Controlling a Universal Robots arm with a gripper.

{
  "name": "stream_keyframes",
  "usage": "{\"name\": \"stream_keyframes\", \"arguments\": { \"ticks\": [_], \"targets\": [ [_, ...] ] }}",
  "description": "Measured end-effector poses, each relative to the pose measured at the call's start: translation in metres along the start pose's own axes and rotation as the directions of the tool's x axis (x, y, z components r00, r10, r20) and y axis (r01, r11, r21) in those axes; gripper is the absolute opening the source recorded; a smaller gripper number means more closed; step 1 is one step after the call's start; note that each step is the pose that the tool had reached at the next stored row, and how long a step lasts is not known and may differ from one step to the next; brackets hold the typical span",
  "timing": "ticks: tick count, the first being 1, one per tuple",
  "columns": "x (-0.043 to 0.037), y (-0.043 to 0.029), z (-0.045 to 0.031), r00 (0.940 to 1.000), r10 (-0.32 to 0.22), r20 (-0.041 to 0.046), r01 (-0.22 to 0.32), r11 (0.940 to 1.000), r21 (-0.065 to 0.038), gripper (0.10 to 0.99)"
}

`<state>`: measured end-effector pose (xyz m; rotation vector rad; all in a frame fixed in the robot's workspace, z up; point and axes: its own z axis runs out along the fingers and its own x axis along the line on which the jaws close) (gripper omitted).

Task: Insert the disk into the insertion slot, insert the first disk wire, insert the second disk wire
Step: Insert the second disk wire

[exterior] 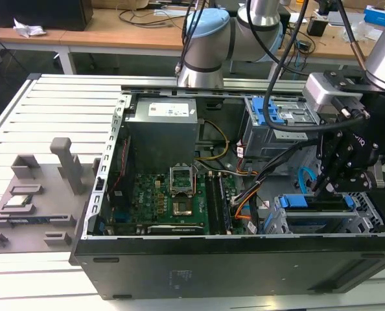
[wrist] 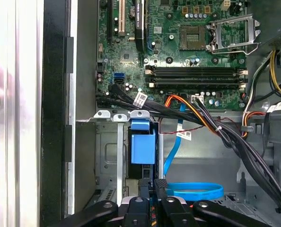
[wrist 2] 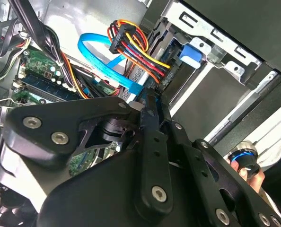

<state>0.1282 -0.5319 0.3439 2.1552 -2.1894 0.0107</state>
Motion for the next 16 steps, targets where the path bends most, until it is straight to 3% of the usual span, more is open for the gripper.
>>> {"name": "stream_keyframes", "arguments": {
  "ticks": [7,16],
  "targets": [
    [0.0,-0.0001,-0.0003,1.0,-0.001,0.0021,0.001,1.0,0.0,0.161],
    [-0.0003,-0.0003,0.0055,1.0,-0.001,0.0011,0.001,1.0,0.0,0.161]
  ]
}}
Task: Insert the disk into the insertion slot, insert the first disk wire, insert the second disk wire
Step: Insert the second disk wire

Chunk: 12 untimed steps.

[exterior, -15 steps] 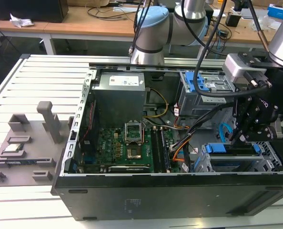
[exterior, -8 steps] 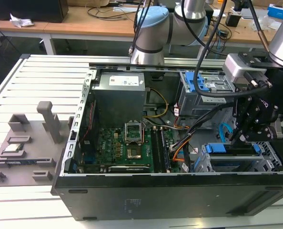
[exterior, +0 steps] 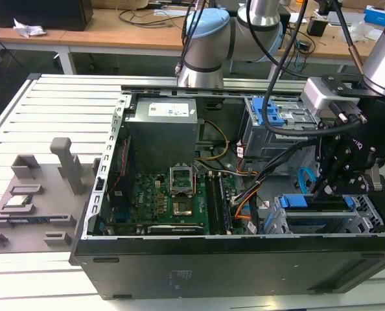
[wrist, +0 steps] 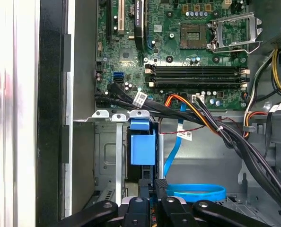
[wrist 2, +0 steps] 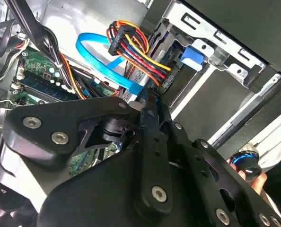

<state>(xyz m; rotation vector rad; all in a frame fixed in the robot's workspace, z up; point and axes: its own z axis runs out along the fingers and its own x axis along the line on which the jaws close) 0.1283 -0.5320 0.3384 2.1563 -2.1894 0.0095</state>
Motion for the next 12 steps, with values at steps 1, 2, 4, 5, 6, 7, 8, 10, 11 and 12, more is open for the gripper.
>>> {"name": "stream_keyframes", "arguments": {
  "ticks": [1,2,4,5,6,7,8,10,11,12],
  "targets": [
    [0.0,0.0,0.0,1.0,0.0,-0.0001,0.0,1.0,0.0,0.161],
    [0.0,0.0,0.0,1.0,0.0,-0.0001,0.0,1.0,0.0,0.161],
    [0.0,0.0,0.0002,1.0,0.0,0.0001,0.0,1.0,0.0,0.173],
    [0.0,0.0,0.0002,1.0,0.0,0.0,0.0,1.0,0.0,0.235],
    [0.0001,0.0001,-0.0011,1.0,0.0,-0.0005,0.0,1.0,0.0,0.235],
    [0.0003,0.0003,-0.0065,1.0,0.0,-0.0002,0.0,1.0,0.0,0.235],
    [0.0001,0.0007,-0.0162,1.0,0.0,-0.0004,0.0,1.0,0.0,0.235],
    [-0.0017,0.0013,-0.028,1.0,0.0,-0.0002,0.0,1.0,0.0,0.235],
    [-0.0032,0.0016,-0.0343,1.0,0.0,-0.0004,0.0,1.0,0.0,0.235],
    [-0.0041,0.0018,-0.0388,1.0,0.0,-0.0003,0.0,1.0,0.0,0.224]
  ]
}}
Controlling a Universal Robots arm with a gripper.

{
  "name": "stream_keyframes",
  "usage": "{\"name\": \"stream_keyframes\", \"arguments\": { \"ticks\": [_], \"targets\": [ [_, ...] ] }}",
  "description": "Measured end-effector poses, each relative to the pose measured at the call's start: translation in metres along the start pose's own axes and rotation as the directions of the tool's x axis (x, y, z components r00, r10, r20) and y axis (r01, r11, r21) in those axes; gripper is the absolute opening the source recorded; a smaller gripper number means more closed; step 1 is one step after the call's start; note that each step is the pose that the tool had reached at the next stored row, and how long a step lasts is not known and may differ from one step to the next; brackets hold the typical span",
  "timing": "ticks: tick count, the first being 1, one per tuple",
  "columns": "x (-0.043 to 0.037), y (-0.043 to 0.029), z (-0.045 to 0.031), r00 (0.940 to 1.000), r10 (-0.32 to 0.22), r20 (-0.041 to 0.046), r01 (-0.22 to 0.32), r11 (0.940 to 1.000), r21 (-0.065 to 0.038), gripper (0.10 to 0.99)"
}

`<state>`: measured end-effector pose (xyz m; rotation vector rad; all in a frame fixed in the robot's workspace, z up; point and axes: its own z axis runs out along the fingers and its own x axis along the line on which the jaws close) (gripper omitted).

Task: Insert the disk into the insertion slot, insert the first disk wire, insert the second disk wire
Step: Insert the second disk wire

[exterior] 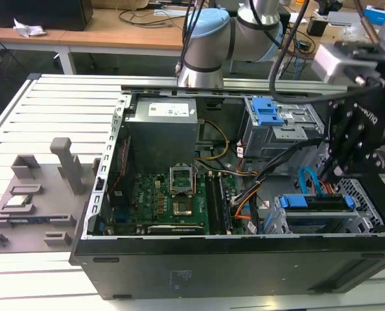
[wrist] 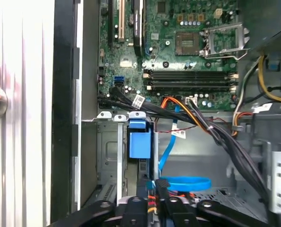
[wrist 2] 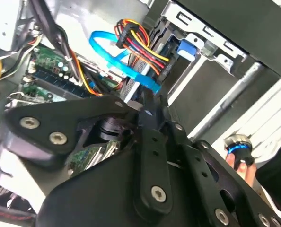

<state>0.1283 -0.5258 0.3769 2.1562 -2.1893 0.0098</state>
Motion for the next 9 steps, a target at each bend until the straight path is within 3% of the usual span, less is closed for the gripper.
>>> {"name": "stream_keyframes", "arguments": {
  "ticks": [2,4,9],
  "targets": [
    [-0.0016,0.0006,-0.0139,1.0,0.0,-0.0001,0.0,1.0,0.0,0.106],
    [-0.0013,0.0009,-0.0202,1.0,0.0,0.0,0.0,1.0,0.0,0.106],
    [-0.0013,0.0009,-0.0203,1.0,0.0,0.0,0.0,1.0,0.0,0.106]
  ]
}}
